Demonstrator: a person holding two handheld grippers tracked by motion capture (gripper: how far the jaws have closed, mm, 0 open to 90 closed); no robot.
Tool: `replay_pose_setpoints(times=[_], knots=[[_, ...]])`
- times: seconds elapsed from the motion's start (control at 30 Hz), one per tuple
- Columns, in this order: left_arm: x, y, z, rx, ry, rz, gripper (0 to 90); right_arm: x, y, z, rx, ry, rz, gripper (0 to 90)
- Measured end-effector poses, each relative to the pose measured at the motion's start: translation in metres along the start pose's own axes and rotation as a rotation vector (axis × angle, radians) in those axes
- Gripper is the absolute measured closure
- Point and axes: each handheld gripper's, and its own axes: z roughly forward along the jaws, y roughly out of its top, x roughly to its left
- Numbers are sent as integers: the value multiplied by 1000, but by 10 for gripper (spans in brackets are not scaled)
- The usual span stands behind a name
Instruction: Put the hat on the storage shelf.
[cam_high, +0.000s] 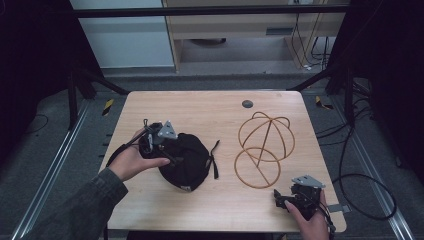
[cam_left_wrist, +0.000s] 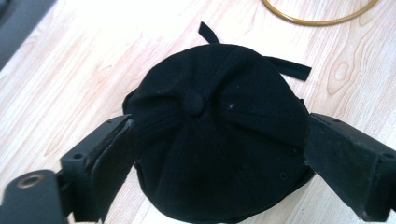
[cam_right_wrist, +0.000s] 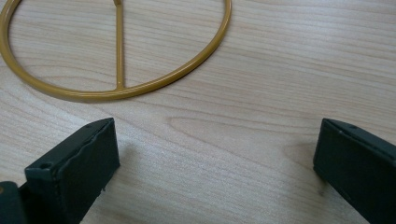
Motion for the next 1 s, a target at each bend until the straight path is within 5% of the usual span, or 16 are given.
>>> replay_pose_setpoints(times=[0.47, 1.0], knots=[[16, 15, 35, 112, -19, -32, 245, 0, -1, 0, 0, -2, 4, 4], [16, 12, 56, 162, -57, -65, 416, 0, 0, 0, 0, -2, 5, 4]])
